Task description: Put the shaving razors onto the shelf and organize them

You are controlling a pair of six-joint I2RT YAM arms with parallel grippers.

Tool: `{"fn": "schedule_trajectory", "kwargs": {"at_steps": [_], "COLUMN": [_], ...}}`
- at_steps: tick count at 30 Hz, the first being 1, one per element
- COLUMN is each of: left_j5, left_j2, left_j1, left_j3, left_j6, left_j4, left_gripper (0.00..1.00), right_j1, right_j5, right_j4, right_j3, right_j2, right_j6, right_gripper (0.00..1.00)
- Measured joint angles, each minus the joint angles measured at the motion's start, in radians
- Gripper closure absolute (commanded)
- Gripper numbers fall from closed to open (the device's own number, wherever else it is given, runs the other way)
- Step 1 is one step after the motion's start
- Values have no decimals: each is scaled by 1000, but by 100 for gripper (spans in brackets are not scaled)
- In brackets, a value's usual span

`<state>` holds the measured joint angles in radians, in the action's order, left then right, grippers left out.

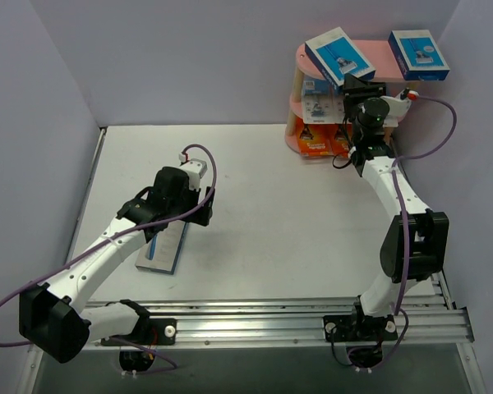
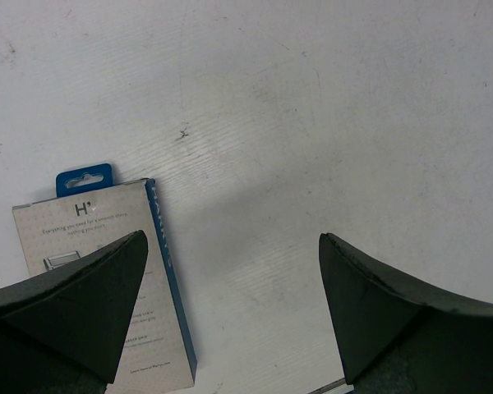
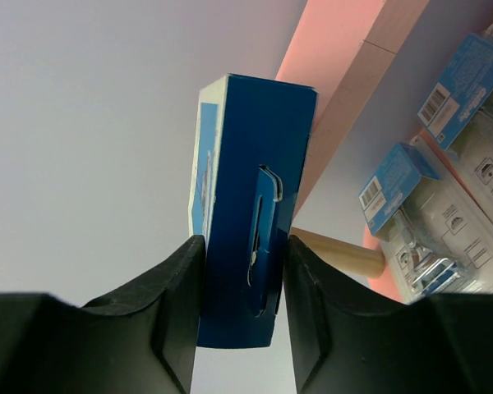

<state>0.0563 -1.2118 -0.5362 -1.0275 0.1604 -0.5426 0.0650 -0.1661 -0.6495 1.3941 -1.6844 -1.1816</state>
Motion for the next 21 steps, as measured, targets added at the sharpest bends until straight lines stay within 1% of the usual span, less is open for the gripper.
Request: {"fn": "schedule_trajectory", "kwargs": {"at_steps": [2,3,7,9,11,12,14,21], "left_j5": [0,0,0,0,0,0,0,1], "left_j2": [0,0,0,0,0,0,0,0], "left_j1": [0,0,0,0,0,0,0,0], "left_j3": [-2,-2,-2,-2,-2,-2,-2,-2], "left_j6": [0,0,0,0,0,0,0,0], "left_j4": [0,0,0,0,0,0,0,0], "left_gripper": [6,6,6,6,6,6,6,6], "right_j1": [0,0,0,0,0,0,0,0], "right_j5": [0,0,0,-1,-2,-4,-12,-77], "right_j4": [-6,-8,-25,-31,-37,-41,-50,-72], "right_j3": [0,0,0,0,-1,-2,-9,-48], "right_j2": [-1,-1,-7,-9,-9,-9,-8,8], "right_j6": [-8,-12,-27,-35,-45,-50,-60,-98], "right_gripper": [75,79,83,89,92,96,100,100]}}
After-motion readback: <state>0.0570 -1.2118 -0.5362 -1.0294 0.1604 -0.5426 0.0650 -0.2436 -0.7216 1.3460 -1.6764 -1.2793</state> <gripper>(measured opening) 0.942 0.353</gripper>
